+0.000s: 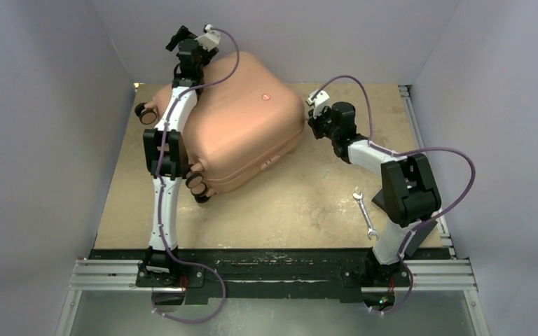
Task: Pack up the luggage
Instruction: Zip the luggage at the center of the board.
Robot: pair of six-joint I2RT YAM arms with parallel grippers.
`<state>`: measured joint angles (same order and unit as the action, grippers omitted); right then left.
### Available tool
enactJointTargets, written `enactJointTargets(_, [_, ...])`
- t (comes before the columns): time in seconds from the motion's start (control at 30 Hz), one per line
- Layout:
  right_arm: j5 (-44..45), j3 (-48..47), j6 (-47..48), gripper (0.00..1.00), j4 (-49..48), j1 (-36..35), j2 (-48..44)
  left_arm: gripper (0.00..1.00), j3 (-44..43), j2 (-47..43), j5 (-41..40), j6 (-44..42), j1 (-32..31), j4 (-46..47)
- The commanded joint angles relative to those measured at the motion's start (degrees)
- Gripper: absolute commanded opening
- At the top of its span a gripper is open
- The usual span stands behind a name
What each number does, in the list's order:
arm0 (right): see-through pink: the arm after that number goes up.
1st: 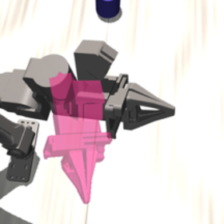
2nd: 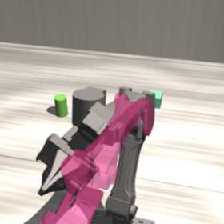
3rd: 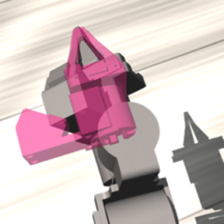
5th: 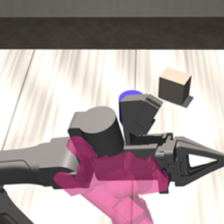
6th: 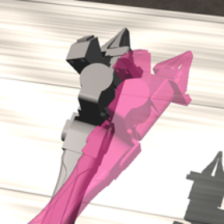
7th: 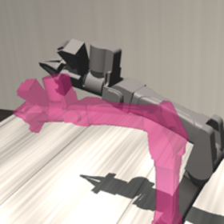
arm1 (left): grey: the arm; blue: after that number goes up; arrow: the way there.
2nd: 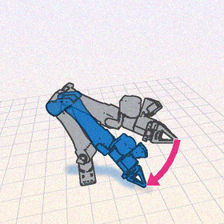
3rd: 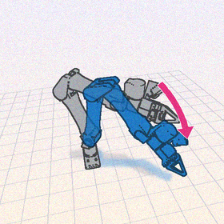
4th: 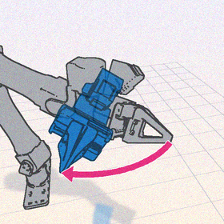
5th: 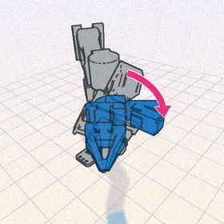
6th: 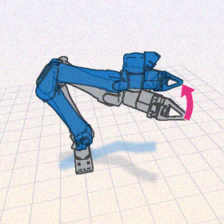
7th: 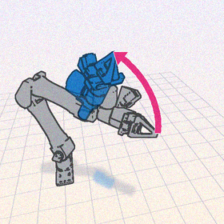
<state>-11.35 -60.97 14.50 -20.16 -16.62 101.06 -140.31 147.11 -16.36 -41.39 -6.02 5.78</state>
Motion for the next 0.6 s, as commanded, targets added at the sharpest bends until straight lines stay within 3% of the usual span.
enactJointTargets(0.0, [5.18,-8.14,1.29,0.0,-3.31,2.12,4.68,0.99,0.27,3.26,7.41,-1.28,-2.36,-4.52])
enactJointTargets(0.17, [2.03,-12.78,0.81,0.0,-5.08,2.12,8.62,0.98,0.12,4.87,8.63,-1.45,-2.92,-5.33])
enactJointTargets(0.43, [-19.59,-15.36,3.33,0.0,-4.69,2.87,10.78,0.96,0.19,6.32,12.54,-1.85,-3.03,-8.82])
enactJointTargets(0.57, [-26.39,-15.38,6.29,0.0,-2.76,3.4,9.92,0.95,-0.25,6.85,16.76,-1.21,-3.43,-11.86])
